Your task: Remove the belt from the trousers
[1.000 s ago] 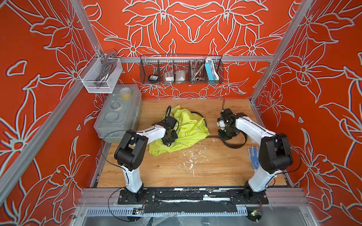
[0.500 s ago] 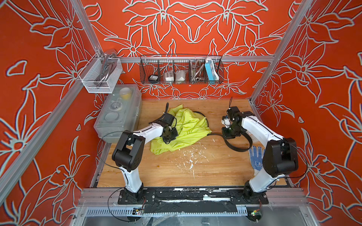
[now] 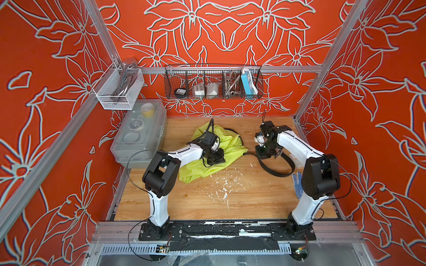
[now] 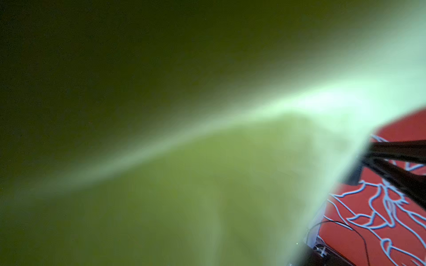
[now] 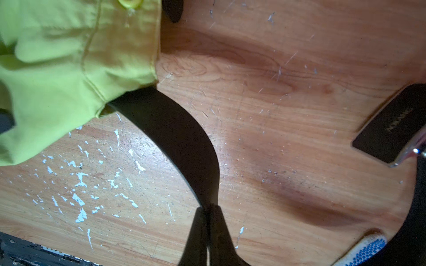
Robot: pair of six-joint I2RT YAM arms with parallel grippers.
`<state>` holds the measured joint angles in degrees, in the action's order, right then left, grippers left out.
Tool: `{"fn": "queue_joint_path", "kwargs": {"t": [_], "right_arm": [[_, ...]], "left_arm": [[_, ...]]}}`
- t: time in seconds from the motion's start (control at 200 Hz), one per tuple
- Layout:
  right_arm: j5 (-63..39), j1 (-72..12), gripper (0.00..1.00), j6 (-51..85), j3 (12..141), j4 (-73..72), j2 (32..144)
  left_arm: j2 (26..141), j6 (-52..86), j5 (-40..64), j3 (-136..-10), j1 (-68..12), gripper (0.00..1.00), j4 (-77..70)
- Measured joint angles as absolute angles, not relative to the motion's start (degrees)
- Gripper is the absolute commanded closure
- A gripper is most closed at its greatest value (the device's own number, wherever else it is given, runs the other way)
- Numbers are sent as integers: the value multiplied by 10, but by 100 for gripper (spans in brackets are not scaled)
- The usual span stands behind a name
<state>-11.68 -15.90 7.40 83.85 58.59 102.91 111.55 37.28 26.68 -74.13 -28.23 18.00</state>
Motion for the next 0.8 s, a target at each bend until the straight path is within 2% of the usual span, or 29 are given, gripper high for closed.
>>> {"fn": "queue_joint_path", "kwargs": {"t": [0.205, 0.475, 0.796], "right_arm": [[-126, -175, 100, 74, 911, 634, 1042], [-171, -184, 100, 87, 1148, 730, 1056], [-235, -147, 100, 140, 1321, 822, 1057]], "left_arm": [[1152, 380, 188, -766, -287, 100, 186], [1133, 425, 66, -743, -293, 100, 189], [1126, 469, 15, -721, -292, 100, 175]]}}
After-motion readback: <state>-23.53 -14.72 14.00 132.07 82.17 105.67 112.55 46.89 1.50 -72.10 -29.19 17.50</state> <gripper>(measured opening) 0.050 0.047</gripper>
